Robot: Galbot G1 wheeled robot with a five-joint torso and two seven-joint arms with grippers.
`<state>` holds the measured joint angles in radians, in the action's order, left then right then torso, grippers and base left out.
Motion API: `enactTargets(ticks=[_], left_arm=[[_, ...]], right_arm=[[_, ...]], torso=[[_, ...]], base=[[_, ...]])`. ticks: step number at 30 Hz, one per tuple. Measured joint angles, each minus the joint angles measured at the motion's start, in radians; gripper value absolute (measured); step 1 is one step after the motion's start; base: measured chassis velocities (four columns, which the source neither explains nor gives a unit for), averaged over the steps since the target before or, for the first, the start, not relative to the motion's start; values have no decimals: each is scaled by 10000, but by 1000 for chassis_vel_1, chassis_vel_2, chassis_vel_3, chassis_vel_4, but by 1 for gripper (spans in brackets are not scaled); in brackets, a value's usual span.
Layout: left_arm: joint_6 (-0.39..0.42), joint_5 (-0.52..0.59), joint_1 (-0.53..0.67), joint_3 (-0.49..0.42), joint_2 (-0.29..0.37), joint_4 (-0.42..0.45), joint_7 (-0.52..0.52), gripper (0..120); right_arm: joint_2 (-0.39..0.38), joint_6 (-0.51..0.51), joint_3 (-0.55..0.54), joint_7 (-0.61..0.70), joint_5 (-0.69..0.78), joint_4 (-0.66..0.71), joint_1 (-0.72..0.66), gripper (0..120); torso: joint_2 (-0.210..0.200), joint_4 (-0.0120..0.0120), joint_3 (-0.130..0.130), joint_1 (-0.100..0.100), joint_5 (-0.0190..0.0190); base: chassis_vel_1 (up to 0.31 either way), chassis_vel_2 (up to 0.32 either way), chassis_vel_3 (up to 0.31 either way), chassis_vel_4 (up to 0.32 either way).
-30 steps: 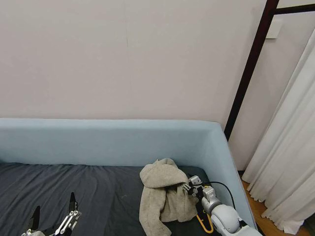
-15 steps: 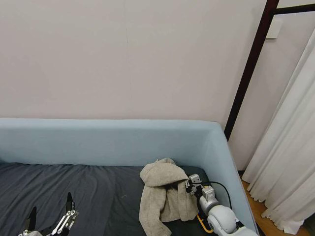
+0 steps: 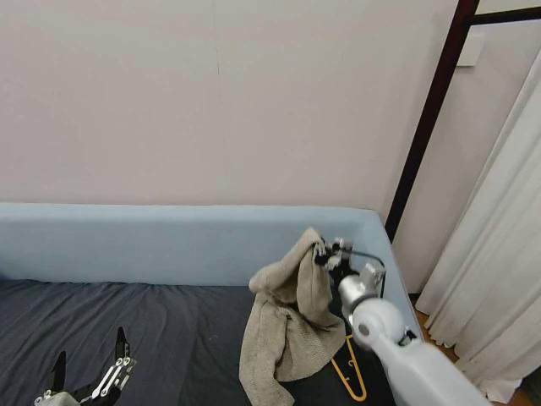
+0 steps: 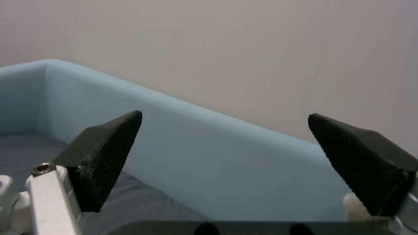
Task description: Pick up the clothes from the sofa and hang them on the clothes hanger.
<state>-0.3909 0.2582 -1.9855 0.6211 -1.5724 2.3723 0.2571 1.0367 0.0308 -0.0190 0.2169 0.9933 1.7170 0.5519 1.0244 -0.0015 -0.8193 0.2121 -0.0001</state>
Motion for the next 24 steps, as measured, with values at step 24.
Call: enactTargets(ticks=[24], left_arm=[[-77, 41, 44, 39, -77, 117, 333, 100]], right_arm=[[-709, 534, -1614, -145, 2779, -2481, -7531, 0]], torso=[[0, 0, 1, 0, -1]], base=[[0, 0, 0, 0]])
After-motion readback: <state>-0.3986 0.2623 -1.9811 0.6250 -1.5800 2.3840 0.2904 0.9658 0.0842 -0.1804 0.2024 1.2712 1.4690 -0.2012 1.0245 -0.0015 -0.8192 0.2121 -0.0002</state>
